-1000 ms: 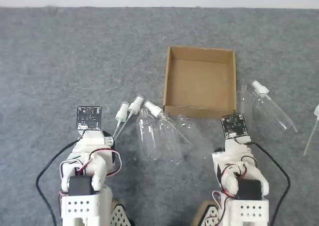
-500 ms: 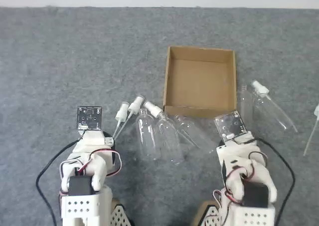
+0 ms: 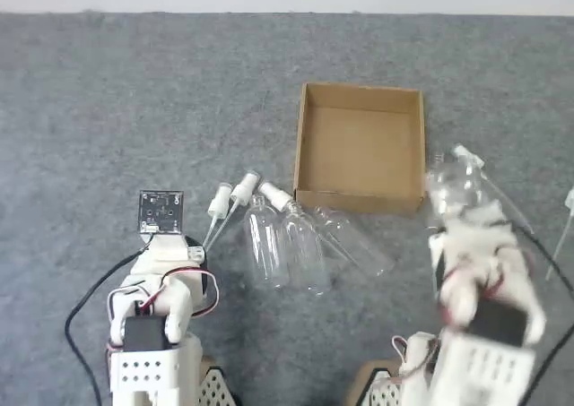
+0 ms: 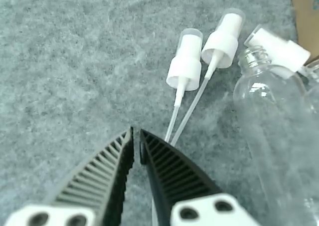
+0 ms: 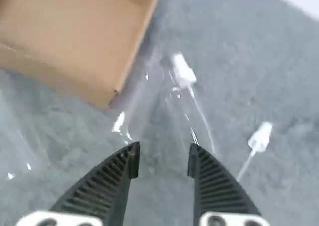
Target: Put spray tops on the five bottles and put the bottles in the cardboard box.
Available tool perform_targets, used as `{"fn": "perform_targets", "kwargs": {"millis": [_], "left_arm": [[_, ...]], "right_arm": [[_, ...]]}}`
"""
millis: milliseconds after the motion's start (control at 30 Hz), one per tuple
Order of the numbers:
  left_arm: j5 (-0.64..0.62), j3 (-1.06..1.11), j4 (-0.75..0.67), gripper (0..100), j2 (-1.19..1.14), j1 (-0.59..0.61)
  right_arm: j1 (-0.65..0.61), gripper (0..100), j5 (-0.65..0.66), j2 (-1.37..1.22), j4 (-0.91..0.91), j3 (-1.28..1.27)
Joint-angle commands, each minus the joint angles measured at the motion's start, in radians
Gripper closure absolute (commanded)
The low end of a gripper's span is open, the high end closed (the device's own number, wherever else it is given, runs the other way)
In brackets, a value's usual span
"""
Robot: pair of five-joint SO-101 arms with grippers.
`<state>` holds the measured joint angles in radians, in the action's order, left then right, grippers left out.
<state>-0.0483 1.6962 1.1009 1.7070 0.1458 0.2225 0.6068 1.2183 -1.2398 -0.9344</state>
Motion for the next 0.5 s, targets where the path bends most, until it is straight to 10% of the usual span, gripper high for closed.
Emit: {"fn": "perform_targets", "kwargs": {"millis": [0,467], "left_arm": [[0.003,-0.005,0.006,99,0.012,0.002],[0.003,-0.005,0.006,99,0.012,0.002]], "right_arm": [[0.071,80.1,0.061,-0.361,0.022,0.264],[0.117,76.2,0.224,-1.135,-0.035,0.779]]}}
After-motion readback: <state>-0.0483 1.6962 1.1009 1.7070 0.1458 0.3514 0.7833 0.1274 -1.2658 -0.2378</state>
